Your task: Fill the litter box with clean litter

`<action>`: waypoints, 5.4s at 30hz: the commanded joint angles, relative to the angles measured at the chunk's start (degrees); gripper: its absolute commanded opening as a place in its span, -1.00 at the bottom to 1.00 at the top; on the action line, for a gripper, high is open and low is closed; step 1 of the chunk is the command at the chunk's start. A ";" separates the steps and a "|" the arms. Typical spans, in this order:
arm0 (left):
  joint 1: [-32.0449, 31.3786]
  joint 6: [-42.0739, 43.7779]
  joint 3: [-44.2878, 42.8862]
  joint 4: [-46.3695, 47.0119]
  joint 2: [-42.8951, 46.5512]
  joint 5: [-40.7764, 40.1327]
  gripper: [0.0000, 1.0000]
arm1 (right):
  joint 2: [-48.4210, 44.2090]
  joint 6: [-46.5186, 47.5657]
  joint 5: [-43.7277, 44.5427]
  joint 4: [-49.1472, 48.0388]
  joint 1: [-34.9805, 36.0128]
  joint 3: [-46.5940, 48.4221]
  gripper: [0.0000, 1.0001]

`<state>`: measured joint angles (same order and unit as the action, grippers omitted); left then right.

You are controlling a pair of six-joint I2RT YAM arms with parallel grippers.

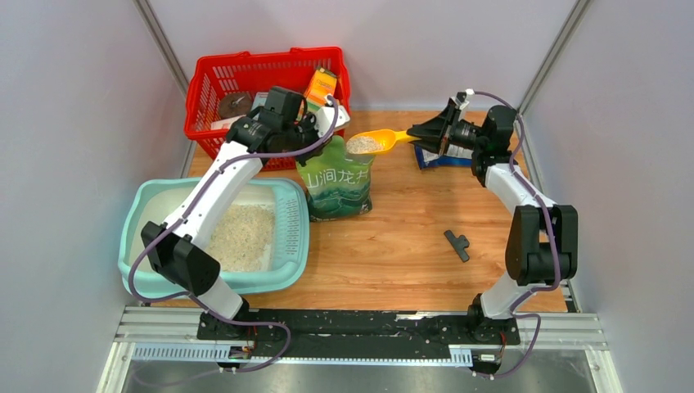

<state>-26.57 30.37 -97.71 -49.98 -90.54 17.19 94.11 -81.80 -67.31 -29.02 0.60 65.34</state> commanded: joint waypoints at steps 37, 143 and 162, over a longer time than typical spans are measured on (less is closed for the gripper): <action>15.40 -7.08 11.83 11.39 39.47 -8.84 0.37 | 27.09 33.27 25.97 36.39 40.53 46.18 -1.00; 10.04 2.94 4.49 9.91 10.57 7.76 0.42 | -2.62 59.93 35.67 58.02 19.96 26.06 1.00; 10.40 16.13 -14.53 -17.27 -8.52 20.16 -0.40 | 5.56 58.07 42.96 59.86 24.45 28.88 0.56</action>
<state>-16.14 44.53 -114.93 -68.16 -103.02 35.57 99.85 -23.55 -26.00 30.83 24.93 92.66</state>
